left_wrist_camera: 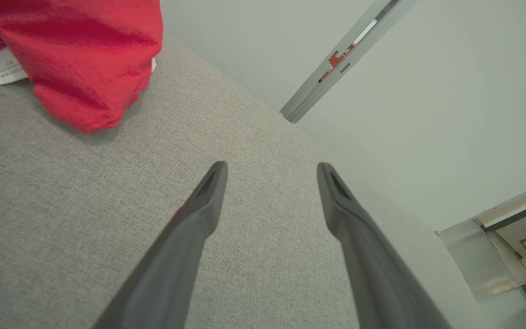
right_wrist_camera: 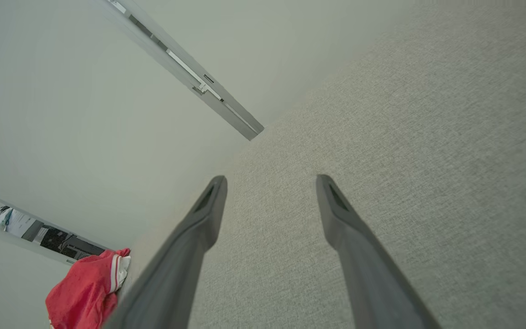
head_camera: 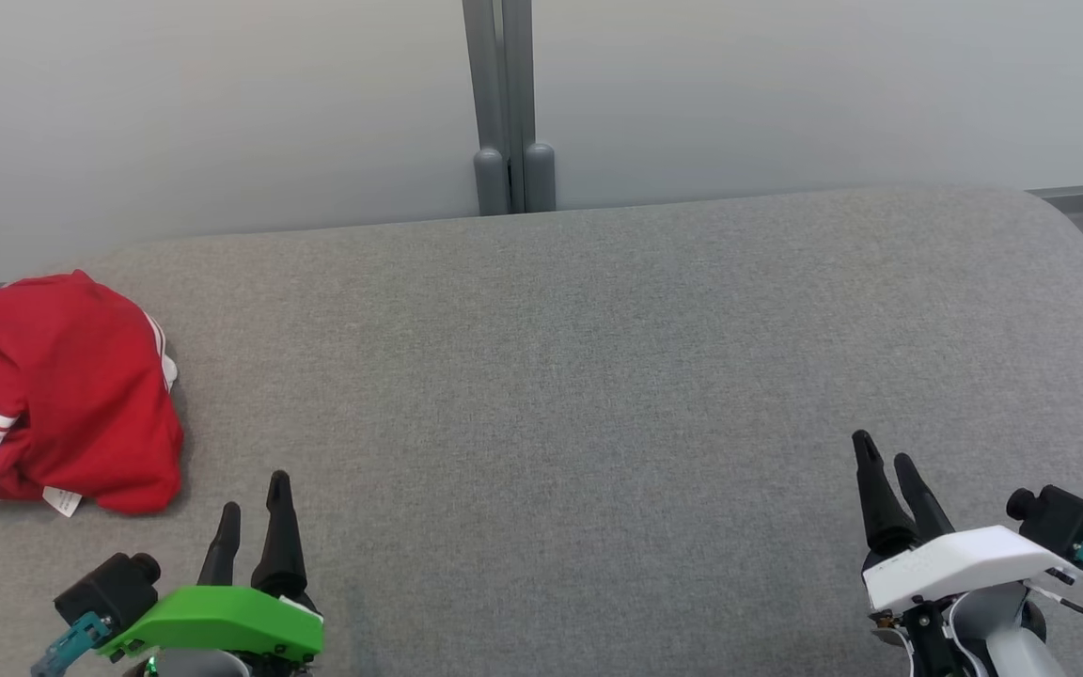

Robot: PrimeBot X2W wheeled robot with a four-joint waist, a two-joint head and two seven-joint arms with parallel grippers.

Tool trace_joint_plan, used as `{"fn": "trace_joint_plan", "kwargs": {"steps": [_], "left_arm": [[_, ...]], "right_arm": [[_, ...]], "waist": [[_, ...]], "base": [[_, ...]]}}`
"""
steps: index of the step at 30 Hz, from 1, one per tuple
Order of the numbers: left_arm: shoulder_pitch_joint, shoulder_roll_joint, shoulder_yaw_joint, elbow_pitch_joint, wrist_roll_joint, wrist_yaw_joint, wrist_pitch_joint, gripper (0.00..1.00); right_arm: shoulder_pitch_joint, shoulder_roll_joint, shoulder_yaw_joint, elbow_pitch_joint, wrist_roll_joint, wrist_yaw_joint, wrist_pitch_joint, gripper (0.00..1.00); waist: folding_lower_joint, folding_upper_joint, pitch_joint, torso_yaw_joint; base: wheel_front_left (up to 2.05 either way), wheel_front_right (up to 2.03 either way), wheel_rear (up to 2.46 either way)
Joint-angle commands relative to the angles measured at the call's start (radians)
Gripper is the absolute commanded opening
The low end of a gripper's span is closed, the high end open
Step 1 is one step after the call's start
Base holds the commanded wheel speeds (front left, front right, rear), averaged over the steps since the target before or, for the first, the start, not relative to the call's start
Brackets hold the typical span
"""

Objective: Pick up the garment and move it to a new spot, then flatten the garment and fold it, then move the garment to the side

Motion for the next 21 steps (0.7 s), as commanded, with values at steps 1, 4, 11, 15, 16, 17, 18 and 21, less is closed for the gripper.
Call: {"fn": "trace_joint_plan", "kwargs": {"steps": [1, 4, 11, 15, 16, 17, 18, 21], "left_arm": [[0.0, 0.014, -0.008, -0.012, 0.046, 0.008, -0.011, 1.0], [0.003, 0.017, -0.022, -0.013, 0.094, 0.018, -0.02, 1.0], [0.009, 0.022, -0.046, -0.01, 0.178, 0.035, -0.041, 1.0], [0.011, 0.024, -0.055, -0.009, 0.223, 0.042, -0.053, 1.0], [0.011, 0.024, -0.057, -0.009, 0.232, 0.044, -0.056, 1.0], [0.012, 0.025, -0.06, -0.009, 0.242, 0.046, -0.057, 1.0], [0.012, 0.025, -0.061, -0.01, 0.252, 0.047, -0.06, 1.0], [0.013, 0.028, -0.067, -0.007, 0.285, 0.052, -0.068, 1.0]], "right_arm": [[-0.003, -0.006, 0.002, -0.005, -0.046, 0.0, -0.01, 1.0], [-0.004, -0.006, 0.001, -0.002, -0.102, 0.0, -0.016, 1.0], [-0.002, -0.007, 0.01, 0.0, -0.201, 0.0, -0.028, 1.0], [0.002, -0.007, 0.011, -0.002, -0.255, 0.0, -0.037, 1.0], [0.003, -0.008, 0.012, -0.003, -0.266, 0.0, -0.039, 1.0], [0.004, -0.008, 0.013, -0.004, -0.28, 0.0, -0.042, 1.0], [0.004, -0.008, 0.016, -0.004, -0.291, 0.0, -0.044, 1.0], [0.005, -0.008, 0.021, -0.002, -0.32, 0.0, -0.051, 1.0]], "waist": [[0.0, -0.0001, -0.001, 0.0], [0.0, -0.0001, -0.002, 0.001], [0.0, -0.0001, -0.006, 0.002], [0.0, -0.0001, -0.009, 0.003], [0.0, -0.0001, -0.009, 0.003], [0.0, -0.0001, -0.01, 0.003], [0.0, -0.0001, -0.01, 0.003], [0.0, -0.0001, -0.011, 0.003]], "base": [[0.0, 0.0, 0.0], [0.0, 0.0, 0.0], [0.0, 0.0, 0.0], [0.0, 0.0, 0.0], [0.0, 0.0, 0.0], [0.0, 0.0, 0.0], [0.0, 0.0, 0.0], [0.0, 0.0, 0.0]]}}
